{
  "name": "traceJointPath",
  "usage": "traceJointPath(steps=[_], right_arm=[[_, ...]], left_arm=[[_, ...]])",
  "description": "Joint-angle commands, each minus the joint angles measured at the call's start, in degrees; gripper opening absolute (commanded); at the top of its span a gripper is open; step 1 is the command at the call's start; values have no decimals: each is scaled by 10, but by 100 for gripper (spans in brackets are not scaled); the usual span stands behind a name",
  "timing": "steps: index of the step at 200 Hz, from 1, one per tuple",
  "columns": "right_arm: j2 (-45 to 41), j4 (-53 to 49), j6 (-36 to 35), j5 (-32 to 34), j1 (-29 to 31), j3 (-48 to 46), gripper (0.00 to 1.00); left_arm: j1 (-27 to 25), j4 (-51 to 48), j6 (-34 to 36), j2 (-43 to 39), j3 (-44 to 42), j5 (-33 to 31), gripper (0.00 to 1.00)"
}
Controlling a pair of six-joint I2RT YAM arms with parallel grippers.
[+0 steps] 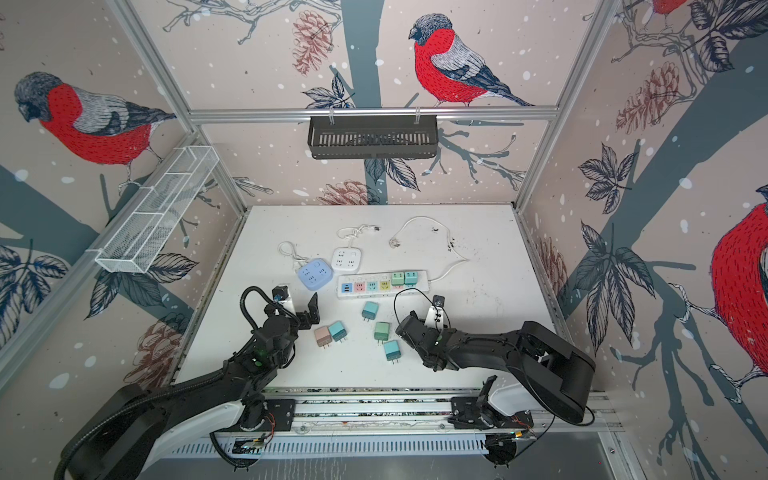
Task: Insert the plug
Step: 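Close the right gripper on a light-green plug and lift it, then carry the green plug toward the left gripper while left reaches to meet it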
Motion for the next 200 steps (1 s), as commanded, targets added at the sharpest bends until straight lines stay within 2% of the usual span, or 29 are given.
traceJointPath(steps=[1,15,64,109,126,156,177,200], right_arm=[[-32,13,-25,-11,5,-8,17],[-58,40,-52,-1,6,-15,16],[-230,167,-173,58,6,-60,8],[-368,435,-396,31,4,-166,4],[-392,520,-471,5,2,-191,4],[-391,563,-561,-65,1,-187,4],[-380,566,-618,-144,1,-180,4],[-371,604,-667,-199,2,-189,4]], left_arm=[[1,30,3,4,5,5,97],[1,31,4,6,7,5,98],[1,34,7,-2,3,8,97],[1,53,21,-16,-9,38,97],[1,51,25,-25,-9,52,97],[1,17,21,-67,0,98,97],[1,-12,4,-109,13,162,97],[1,-32,-10,-157,22,244,97]])
